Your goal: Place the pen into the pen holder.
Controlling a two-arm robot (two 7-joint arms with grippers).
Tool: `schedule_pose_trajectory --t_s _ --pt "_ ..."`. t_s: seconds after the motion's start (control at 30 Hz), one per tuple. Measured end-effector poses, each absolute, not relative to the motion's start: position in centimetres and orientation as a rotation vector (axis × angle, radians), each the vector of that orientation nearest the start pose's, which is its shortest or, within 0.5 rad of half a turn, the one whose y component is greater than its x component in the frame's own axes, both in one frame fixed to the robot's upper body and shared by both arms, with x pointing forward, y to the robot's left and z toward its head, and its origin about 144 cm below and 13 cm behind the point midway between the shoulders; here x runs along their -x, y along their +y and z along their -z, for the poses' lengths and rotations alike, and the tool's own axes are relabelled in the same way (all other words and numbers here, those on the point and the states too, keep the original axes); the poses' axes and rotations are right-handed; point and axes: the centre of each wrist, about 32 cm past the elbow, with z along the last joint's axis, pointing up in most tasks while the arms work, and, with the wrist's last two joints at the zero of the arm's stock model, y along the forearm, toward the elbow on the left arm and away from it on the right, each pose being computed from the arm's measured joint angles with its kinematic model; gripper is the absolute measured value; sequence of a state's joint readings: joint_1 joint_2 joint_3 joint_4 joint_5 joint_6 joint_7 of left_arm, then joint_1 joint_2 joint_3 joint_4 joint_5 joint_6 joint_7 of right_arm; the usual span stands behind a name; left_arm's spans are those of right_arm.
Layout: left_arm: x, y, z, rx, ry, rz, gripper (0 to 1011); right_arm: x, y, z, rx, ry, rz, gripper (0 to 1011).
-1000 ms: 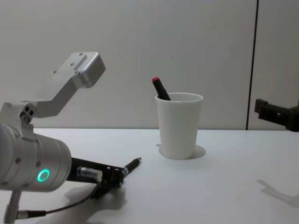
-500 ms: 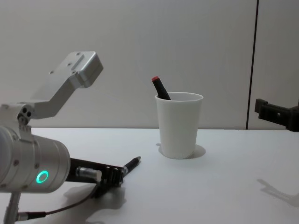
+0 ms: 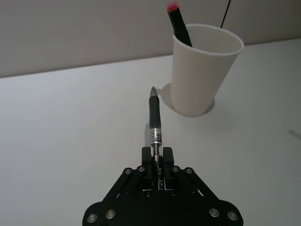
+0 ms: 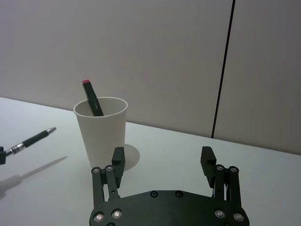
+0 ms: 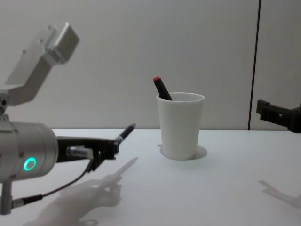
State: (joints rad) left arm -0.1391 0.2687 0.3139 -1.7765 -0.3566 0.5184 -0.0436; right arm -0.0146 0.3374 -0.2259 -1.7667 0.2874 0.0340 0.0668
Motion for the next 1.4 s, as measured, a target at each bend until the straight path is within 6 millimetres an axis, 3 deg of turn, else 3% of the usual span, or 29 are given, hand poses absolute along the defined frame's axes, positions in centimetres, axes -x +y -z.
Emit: schedule_pose_trajectory --t_s 0.7,1.4 --pt "-46.3 21.8 -123.1 0.121 0.036 -1.061 144 -44.3 -23.7 -118.9 -0.026 -0.075 1.229 1001" --pt "-48.4 22.7 -122.8 0.282 -0.001 -0.767 144 -44.3 -23.7 -118.9 -0.026 -0.075 1.229 1001"
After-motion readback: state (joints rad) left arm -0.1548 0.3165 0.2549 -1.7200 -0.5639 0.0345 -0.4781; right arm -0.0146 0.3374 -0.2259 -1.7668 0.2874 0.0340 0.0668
